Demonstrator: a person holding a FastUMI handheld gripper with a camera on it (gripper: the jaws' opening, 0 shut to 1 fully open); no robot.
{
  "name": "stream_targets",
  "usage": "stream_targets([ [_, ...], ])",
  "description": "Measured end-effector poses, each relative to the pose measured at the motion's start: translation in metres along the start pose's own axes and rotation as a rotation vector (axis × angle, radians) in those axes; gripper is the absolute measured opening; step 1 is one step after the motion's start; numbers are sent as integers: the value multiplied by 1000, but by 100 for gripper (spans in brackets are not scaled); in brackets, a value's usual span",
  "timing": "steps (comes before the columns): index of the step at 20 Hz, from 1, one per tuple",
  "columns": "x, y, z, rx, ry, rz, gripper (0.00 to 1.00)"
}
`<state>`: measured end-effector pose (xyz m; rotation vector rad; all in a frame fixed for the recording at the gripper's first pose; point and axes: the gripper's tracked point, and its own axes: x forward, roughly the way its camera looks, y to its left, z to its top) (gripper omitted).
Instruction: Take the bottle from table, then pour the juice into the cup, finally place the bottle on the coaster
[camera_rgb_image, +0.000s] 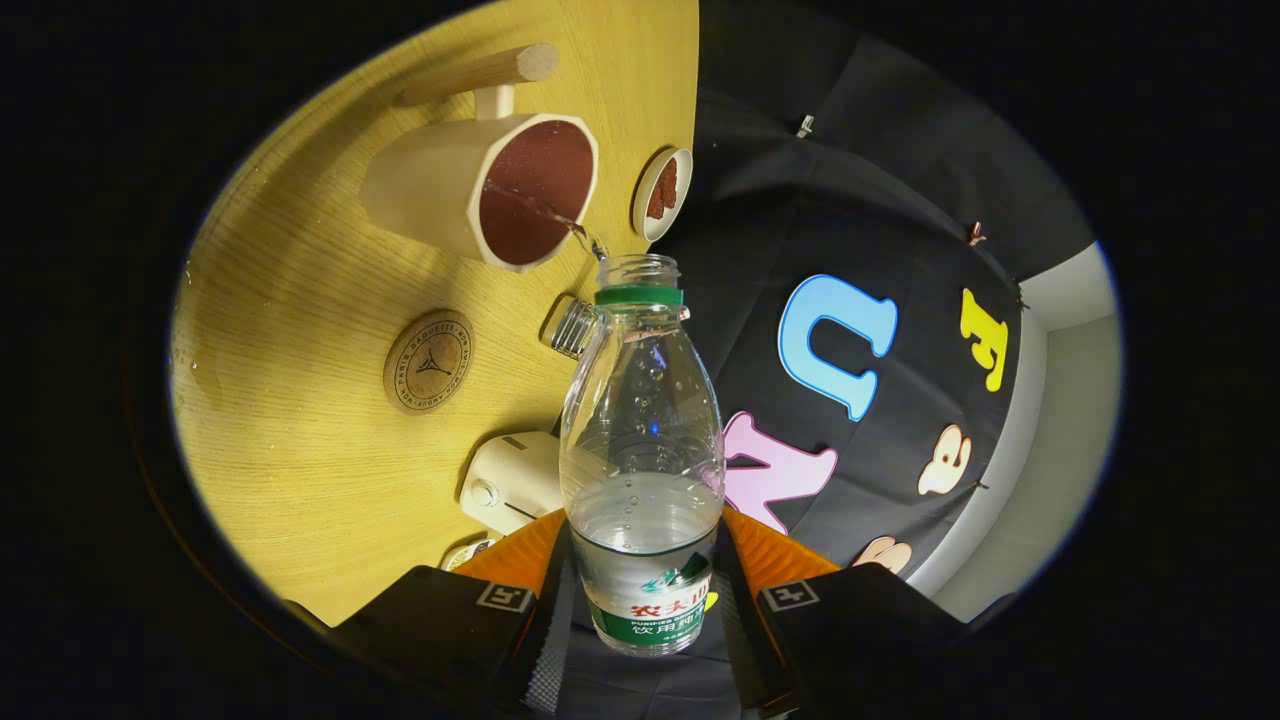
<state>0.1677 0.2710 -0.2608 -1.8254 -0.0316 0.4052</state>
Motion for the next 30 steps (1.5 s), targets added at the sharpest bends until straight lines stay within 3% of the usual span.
stream_targets([
  [30, -1, -25, 7, -217, -61, -65, 67],
])
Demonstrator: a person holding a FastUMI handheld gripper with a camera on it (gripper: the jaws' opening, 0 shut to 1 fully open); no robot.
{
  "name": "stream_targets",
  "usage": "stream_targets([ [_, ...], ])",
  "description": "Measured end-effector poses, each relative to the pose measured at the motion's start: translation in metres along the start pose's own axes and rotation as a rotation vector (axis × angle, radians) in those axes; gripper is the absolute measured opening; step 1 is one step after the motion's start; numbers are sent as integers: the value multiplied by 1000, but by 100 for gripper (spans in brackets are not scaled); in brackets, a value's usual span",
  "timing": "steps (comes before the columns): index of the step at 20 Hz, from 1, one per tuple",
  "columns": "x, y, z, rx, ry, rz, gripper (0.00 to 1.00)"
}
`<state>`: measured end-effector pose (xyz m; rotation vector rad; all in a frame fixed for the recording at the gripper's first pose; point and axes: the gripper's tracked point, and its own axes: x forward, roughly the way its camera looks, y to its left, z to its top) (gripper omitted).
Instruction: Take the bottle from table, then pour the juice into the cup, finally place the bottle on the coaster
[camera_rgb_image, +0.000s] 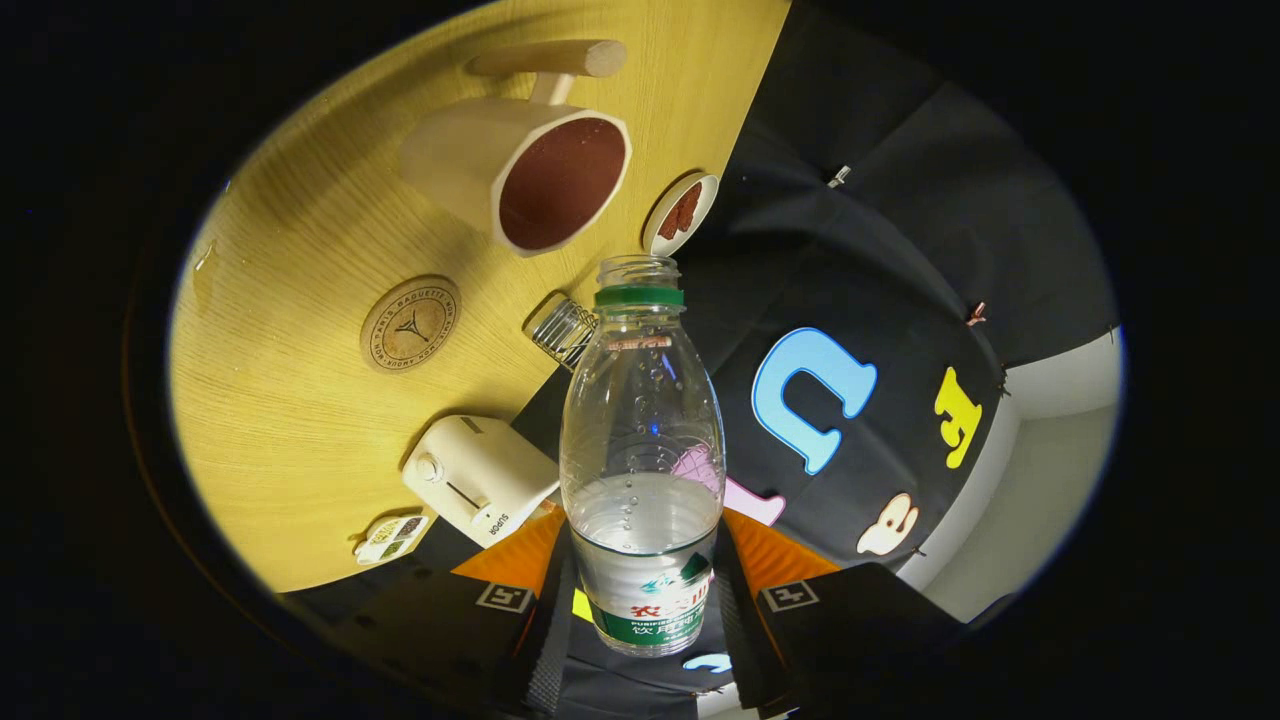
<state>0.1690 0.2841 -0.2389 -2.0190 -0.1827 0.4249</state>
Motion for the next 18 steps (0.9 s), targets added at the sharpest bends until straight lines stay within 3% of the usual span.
stream_targets([
  [6, -1, 0, 4, 19, -3, 5, 67],
  [9, -1, 11, 4, 120, 14, 44, 67],
  [13, -5, 33, 7, 336, 26, 107, 68],
  [18, -17, 64, 22, 778, 30, 213, 68],
])
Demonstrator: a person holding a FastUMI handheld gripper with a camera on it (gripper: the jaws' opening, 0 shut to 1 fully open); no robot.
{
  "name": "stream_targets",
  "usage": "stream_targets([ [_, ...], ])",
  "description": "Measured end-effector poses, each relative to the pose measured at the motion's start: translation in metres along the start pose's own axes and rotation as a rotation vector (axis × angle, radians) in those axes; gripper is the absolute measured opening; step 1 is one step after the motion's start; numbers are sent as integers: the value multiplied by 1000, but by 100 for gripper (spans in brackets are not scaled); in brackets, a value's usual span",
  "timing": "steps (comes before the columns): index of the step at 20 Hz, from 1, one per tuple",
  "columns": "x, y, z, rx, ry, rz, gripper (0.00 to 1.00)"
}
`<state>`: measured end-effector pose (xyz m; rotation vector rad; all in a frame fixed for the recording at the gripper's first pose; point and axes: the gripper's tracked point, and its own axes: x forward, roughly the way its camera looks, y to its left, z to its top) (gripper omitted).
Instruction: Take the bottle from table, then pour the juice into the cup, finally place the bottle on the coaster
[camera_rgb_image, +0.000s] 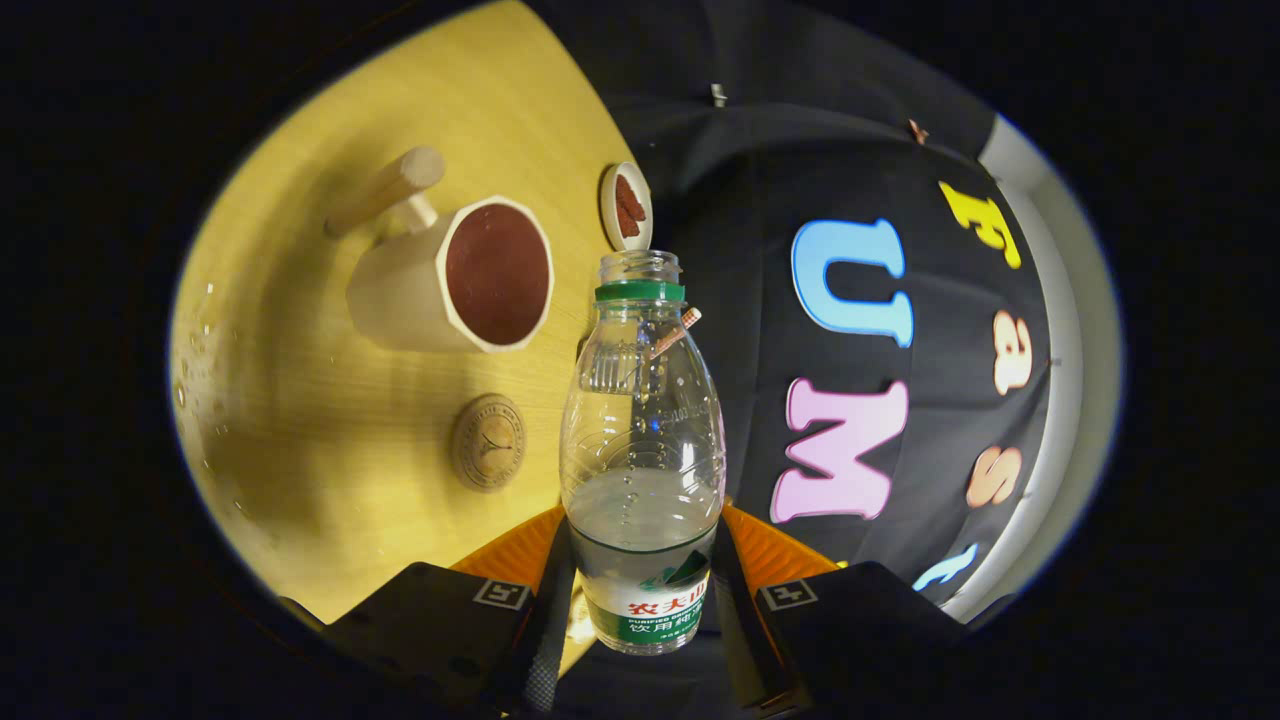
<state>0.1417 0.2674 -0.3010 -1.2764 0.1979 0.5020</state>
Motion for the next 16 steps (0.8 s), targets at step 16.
stream_targets([
  [16, -1, -35, 39, 1199, -298, 142, 70],
])
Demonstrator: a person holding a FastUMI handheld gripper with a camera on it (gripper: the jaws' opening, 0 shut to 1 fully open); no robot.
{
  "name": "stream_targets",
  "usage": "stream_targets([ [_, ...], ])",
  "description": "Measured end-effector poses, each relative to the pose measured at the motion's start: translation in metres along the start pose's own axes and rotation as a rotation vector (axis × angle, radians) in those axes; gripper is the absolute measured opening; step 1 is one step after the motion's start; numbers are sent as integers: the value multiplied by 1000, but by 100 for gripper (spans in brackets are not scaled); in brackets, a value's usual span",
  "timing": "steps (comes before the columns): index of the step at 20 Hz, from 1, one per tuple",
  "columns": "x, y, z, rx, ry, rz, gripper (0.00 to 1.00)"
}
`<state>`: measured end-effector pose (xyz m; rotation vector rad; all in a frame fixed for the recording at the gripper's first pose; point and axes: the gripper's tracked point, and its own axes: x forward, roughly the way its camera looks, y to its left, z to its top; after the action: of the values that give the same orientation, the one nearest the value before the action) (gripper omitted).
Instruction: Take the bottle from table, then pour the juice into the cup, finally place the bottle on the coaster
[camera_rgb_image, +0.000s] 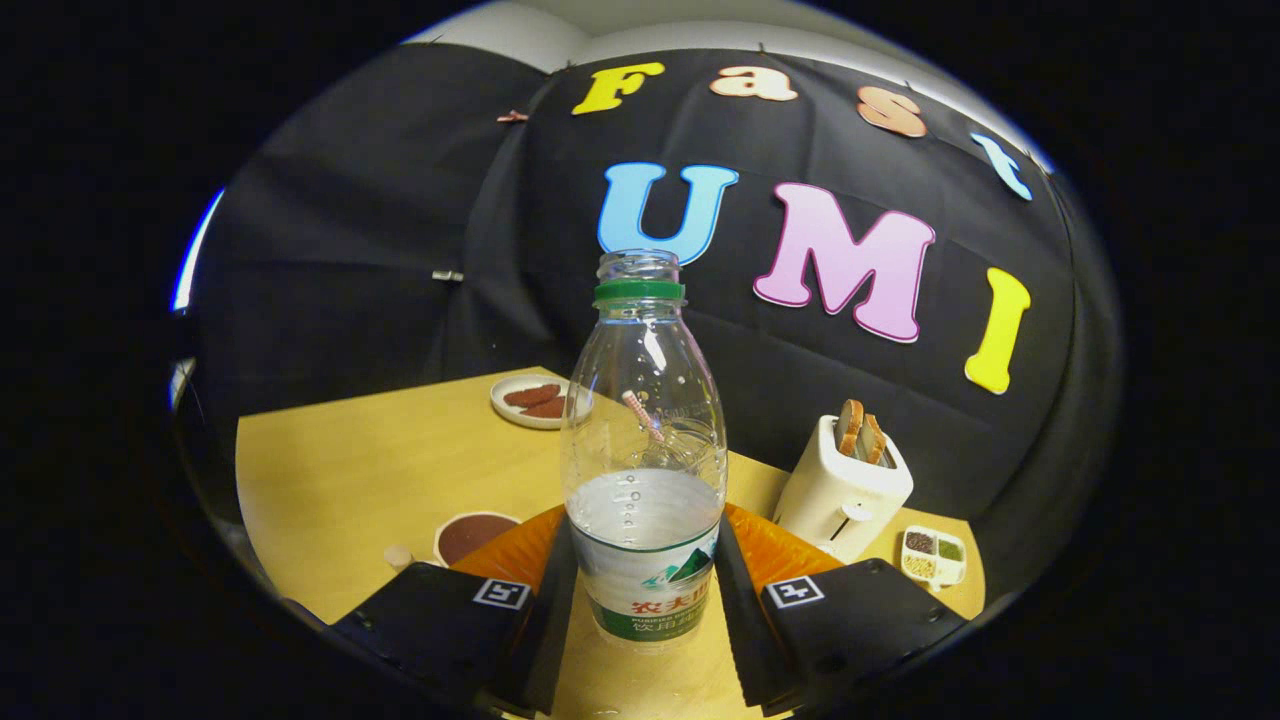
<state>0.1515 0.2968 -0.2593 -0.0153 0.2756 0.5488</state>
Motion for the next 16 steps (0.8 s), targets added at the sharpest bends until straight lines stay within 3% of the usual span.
stream_targets([
  [7, 22, -12, 1, 137, -78, 71, 71],
  [16, 52, -38, -34, 250, -76, 47, 72],
])
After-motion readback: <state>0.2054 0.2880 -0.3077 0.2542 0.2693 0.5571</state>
